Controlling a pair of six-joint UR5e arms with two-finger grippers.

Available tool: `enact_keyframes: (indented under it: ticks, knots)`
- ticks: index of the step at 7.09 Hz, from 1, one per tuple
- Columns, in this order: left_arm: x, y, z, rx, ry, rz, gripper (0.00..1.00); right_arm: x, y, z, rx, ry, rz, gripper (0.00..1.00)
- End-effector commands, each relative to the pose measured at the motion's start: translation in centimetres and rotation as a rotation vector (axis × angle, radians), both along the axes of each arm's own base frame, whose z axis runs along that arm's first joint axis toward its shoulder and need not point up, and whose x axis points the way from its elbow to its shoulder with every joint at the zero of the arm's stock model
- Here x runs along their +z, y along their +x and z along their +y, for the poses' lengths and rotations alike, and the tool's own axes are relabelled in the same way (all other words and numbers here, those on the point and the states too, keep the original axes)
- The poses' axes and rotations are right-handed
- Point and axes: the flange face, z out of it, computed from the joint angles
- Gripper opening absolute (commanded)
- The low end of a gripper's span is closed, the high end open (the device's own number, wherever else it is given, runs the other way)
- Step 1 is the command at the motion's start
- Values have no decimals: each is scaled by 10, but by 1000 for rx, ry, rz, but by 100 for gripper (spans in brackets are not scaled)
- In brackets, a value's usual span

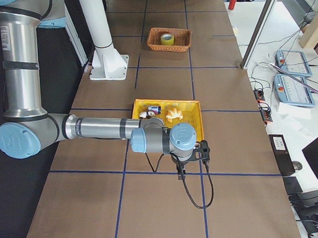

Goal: Move tape to another basket

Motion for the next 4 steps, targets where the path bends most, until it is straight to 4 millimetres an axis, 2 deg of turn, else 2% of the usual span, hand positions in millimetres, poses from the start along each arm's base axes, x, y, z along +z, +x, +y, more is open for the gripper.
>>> enact_keyframes:
  ticks: [1,4]
  knots:
    - [1,0,1,9,7,1,100,-1,2,0,4,4,-1,100]
    - [-1,-1,0,7,11,3,100,-3,7,0,14,10,1,100]
